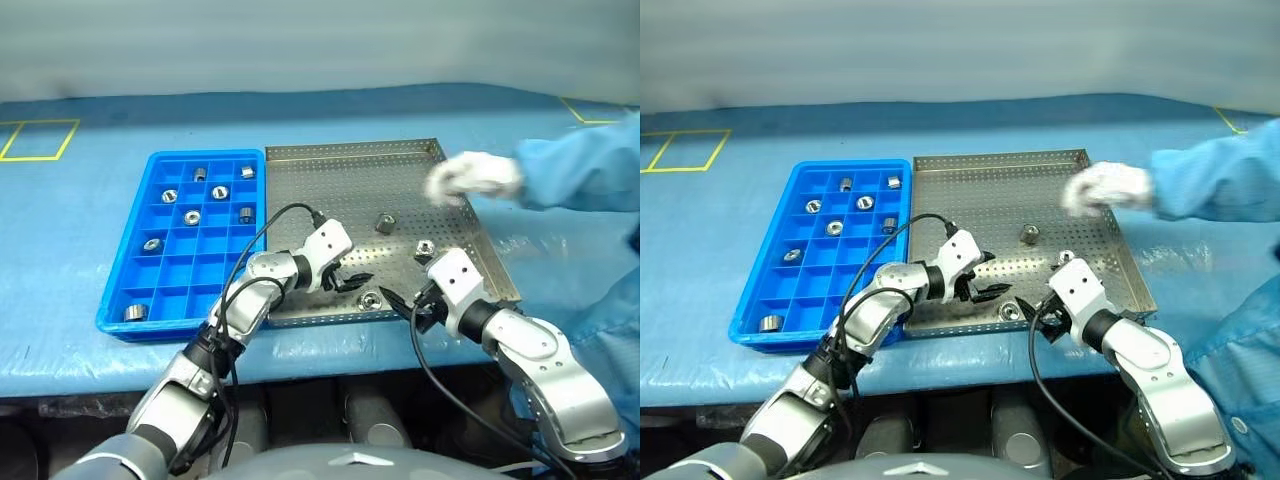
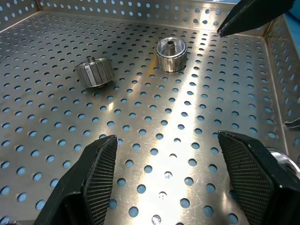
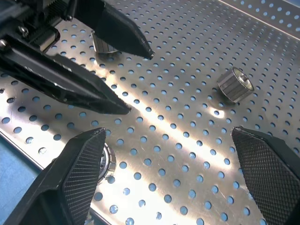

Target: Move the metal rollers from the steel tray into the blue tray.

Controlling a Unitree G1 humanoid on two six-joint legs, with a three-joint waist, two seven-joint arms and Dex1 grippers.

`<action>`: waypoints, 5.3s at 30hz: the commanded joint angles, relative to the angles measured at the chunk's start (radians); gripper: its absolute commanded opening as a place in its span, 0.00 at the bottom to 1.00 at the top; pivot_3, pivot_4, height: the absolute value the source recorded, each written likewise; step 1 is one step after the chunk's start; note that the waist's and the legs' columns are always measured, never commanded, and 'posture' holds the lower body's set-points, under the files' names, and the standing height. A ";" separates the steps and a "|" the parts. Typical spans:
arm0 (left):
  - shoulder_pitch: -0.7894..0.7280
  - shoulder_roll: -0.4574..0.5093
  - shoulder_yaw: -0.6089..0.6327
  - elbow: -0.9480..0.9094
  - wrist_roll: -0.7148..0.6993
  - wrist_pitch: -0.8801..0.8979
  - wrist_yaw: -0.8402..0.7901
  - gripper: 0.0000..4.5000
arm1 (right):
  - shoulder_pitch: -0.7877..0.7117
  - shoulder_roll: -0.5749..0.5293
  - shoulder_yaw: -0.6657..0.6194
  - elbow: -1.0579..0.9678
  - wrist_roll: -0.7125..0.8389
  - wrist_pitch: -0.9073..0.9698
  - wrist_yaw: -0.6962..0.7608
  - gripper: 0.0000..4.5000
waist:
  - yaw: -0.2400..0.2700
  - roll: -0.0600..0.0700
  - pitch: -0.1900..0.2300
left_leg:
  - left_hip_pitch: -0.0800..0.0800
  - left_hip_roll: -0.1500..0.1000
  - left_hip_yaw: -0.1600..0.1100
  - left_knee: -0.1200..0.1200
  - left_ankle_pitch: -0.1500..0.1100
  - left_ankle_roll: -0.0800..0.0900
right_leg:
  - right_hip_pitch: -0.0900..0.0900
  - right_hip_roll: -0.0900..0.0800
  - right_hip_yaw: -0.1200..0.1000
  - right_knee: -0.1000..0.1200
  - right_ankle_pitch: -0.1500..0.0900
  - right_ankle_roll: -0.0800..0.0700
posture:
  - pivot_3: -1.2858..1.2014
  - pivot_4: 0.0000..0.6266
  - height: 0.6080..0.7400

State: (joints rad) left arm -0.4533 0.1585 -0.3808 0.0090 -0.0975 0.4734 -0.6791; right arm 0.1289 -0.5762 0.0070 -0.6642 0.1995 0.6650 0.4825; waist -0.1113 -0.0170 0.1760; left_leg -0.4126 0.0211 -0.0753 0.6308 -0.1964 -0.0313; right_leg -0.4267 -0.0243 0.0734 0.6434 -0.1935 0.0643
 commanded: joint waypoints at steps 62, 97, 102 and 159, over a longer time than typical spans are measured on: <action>0.194 0.184 0.328 -0.544 0.031 0.467 0.309 0.38 | -0.277 0.079 0.216 0.189 0.017 -0.134 0.171 1.00 | 0.081 0.000 0.000 | 0.001 0.000 -0.002 0.000 0.000 0.000 | 0.001 0.001 -0.001 0.000 0.000 0.000 | 0.58 0.24 1.00; 0.214 0.121 0.378 -0.525 0.018 0.419 0.456 0.80 | -0.277 0.079 0.185 0.228 -0.017 -0.144 0.123 1.00 | 0.148 -0.001 0.001 | 0.000 0.000 -0.003 -0.001 0.000 0.000 | 0.002 0.000 -0.004 0.000 0.000 -0.001 | 0.58 0.24 1.00; 0.229 0.138 0.321 -0.556 -0.078 0.304 0.307 0.80 | -0.267 0.070 0.138 0.238 -0.042 -0.130 0.071 1.00 | 0.147 -0.001 0.001 | 0.000 0.000 -0.003 0.000 0.001 0.000 | 0.002 0.000 -0.004 -0.001 0.000 -0.001 | 0.58 0.24 1.00; 0.204 0.226 0.161 -0.443 -0.196 0.126 0.029 0.81 | -0.474 0.345 -0.104 0.691 -0.096 -0.058 -0.350 0.58 | 0.099 0.000 0.000 | 0.000 0.000 -0.002 -0.002 0.001 0.000 | 0.001 0.000 -0.002 0.000 0.000 -0.001 | 0.57 0.24 1.00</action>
State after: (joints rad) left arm -0.2477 0.3801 -0.2338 -0.4290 -0.2903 0.6178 -0.6539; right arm -0.3366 -0.2332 -0.0951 0.0697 0.0916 0.6202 0.1257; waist -0.0122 -0.0170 0.1762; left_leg -0.4122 0.0215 -0.0773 0.6285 -0.1957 -0.0309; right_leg -0.4260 -0.0240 0.0712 0.6430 -0.1939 0.0632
